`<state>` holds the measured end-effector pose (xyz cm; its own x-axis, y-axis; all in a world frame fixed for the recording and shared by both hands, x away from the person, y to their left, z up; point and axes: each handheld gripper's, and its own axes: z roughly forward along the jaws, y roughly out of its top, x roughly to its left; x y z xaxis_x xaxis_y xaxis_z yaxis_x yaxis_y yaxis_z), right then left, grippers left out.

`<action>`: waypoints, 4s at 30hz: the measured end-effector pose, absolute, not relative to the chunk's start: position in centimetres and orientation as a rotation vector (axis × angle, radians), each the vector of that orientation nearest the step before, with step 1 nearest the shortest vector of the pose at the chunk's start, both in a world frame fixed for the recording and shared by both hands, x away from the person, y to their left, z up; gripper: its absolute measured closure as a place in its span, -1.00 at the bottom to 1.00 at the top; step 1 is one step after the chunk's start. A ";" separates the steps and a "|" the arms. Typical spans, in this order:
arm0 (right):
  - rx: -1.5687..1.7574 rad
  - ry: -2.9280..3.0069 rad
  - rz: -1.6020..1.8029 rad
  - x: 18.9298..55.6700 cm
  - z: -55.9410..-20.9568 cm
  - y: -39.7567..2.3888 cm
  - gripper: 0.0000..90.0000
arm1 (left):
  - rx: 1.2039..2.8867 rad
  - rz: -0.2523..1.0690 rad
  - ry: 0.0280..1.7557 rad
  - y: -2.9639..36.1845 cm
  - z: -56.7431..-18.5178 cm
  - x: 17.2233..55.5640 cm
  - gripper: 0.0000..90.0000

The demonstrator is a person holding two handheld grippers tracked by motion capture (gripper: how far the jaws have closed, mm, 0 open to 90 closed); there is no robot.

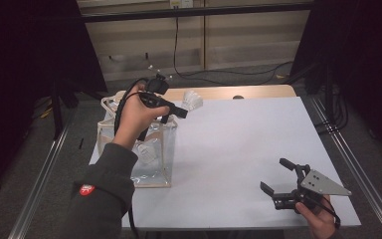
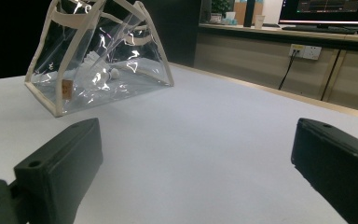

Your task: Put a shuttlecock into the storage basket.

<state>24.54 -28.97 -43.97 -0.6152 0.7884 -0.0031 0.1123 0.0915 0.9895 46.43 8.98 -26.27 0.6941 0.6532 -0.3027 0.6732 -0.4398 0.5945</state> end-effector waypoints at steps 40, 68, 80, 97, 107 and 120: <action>0.887 1.816 1.569 24.5 -43.9 -28.9 -0.96 | 2.163 0.012 1.056 11.4 -25.4 46.7 0.45; 0.889 1.814 1.569 24.5 -43.9 -29.0 -0.96 | 2.133 0.041 1.103 13.3 -25.1 46.9 0.45; 0.888 1.815 1.569 24.5 -44.0 -29.0 -0.96 | 2.131 0.049 1.117 14.1 -25.1 47.0 0.45; 0.885 1.814 1.571 24.5 -43.9 -29.0 -0.96 | 2.125 0.056 1.136 14.9 -25.3 47.0 0.45; 0.890 1.815 1.568 24.5 -43.9 -29.0 -0.96 | 2.119 0.068 1.153 15.3 -25.3 47.0 0.45; 0.890 1.814 1.569 24.5 -43.9 -29.0 -0.96 | 2.120 0.084 1.172 16.1 -25.3 47.1 0.45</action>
